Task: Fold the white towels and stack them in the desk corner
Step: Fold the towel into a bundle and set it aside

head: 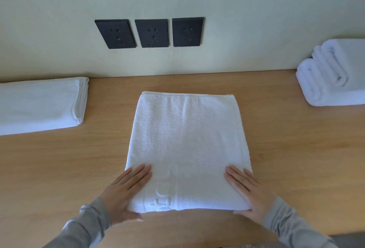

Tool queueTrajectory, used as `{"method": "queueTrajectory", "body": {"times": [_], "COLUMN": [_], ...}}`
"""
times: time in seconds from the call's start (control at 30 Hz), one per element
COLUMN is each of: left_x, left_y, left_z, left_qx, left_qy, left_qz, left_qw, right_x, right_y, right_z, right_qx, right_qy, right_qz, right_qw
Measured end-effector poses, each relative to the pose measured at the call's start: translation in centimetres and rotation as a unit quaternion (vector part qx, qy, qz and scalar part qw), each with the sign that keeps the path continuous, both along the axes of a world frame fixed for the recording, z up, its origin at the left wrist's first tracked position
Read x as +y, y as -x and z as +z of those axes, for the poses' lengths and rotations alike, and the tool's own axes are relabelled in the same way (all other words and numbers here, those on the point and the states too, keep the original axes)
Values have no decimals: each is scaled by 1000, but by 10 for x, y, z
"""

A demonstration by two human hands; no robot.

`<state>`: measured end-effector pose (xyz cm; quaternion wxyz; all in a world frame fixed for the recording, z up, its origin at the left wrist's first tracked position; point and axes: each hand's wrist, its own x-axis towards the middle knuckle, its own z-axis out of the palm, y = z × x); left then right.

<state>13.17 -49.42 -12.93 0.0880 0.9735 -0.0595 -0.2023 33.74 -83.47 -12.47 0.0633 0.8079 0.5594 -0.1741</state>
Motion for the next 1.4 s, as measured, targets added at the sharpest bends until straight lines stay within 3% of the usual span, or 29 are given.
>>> {"method": "queueTrajectory", "body": {"times": [0.2, 0.3, 0.4, 0.5, 0.7, 0.77, 0.87, 0.93, 0.97, 1.07, 1.23, 1.4], "left_x": [3, 8, 14, 31, 76, 91, 105, 108, 107, 94, 83, 79], "left_y": [-2, -6, -16, -28, -93, -116, -131, -131, -129, -128, -149, -173], "left_z": [10, 27, 57, 82, 111, 106, 94, 84, 80, 66, 49, 27], "left_qx": [-128, -144, -13, 116, 199, 179, 144, 107, 82, 16, -74, -111], "left_qy": [7, 32, 107, 176, 232, 305, 448, 518, 539, 531, 526, 425], "left_qz": [-41, -59, 32, 166, 212, 308, 527, 584, 590, 577, 627, 646], "left_qw": [991, 987, 994, 963, 928, 883, 708, 615, 596, 620, 570, 624], "right_x": [-2, -2, 1, 10, 39, 56, 83, 95, 100, 111, 126, 145], "right_y": [-5, -16, -32, -55, -112, -124, -137, -145, -149, -161, -184, -196], "right_z": [6, 15, 31, 60, 94, 90, 73, 63, 59, 51, 44, 22], "right_qx": [41, 143, 238, 295, 399, 427, 413, 375, 365, 341, 306, 267], "right_qy": [-105, -87, -27, -52, -167, -211, -286, -309, -311, -297, -296, -293], "right_qz": [-33, -70, -117, -181, -345, -415, -531, -589, -598, -601, -579, -557], "right_qw": [993, 983, 964, 937, 833, 775, 682, 646, 642, 660, 695, 730]}}
